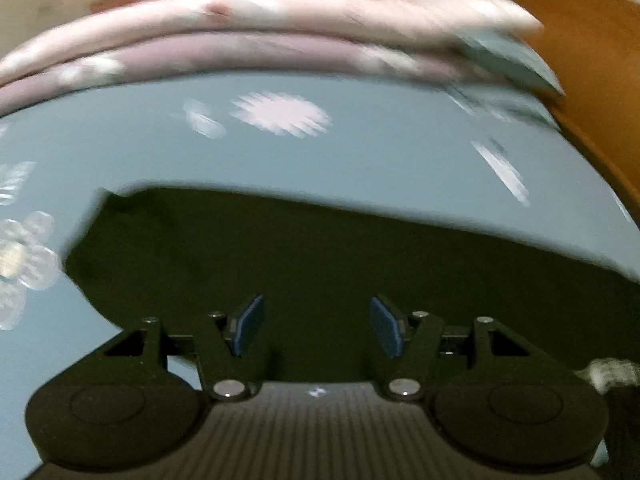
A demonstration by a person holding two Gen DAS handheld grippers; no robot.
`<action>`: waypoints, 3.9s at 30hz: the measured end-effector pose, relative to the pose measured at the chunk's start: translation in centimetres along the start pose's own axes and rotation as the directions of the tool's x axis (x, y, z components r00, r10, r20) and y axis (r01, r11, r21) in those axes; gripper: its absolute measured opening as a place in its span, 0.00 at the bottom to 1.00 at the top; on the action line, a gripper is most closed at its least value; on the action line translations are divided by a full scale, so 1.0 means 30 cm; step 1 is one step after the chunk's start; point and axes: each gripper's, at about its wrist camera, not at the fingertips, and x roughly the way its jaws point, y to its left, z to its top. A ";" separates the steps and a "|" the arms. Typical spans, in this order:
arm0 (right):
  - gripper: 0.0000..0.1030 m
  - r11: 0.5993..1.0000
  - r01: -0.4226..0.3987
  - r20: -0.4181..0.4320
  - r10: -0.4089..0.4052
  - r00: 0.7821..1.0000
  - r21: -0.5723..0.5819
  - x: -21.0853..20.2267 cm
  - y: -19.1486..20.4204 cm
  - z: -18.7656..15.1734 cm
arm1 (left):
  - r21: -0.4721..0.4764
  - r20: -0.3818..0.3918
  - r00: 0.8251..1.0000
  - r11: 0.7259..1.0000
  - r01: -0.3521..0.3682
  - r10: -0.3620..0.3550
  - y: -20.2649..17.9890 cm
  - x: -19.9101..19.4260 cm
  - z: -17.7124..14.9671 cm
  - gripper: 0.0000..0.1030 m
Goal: Fold clothes
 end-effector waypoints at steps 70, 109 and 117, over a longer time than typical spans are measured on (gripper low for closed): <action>0.97 0.976 -0.216 -0.061 0.215 0.975 -0.005 0.028 0.076 -0.045 | -0.009 -0.078 0.996 0.999 -0.044 0.043 0.143 0.212 -0.006 0.71; 1.00 0.978 -0.209 0.008 0.209 0.978 0.001 -0.035 0.066 -0.024 | 0.257 -0.131 0.991 0.965 0.042 -0.008 -0.204 0.243 -0.185 0.77; 1.00 0.978 -0.207 0.036 0.207 0.978 0.001 -0.080 0.076 -0.011 | 0.155 -0.107 0.993 0.987 -0.029 0.046 -0.126 0.141 -0.149 0.76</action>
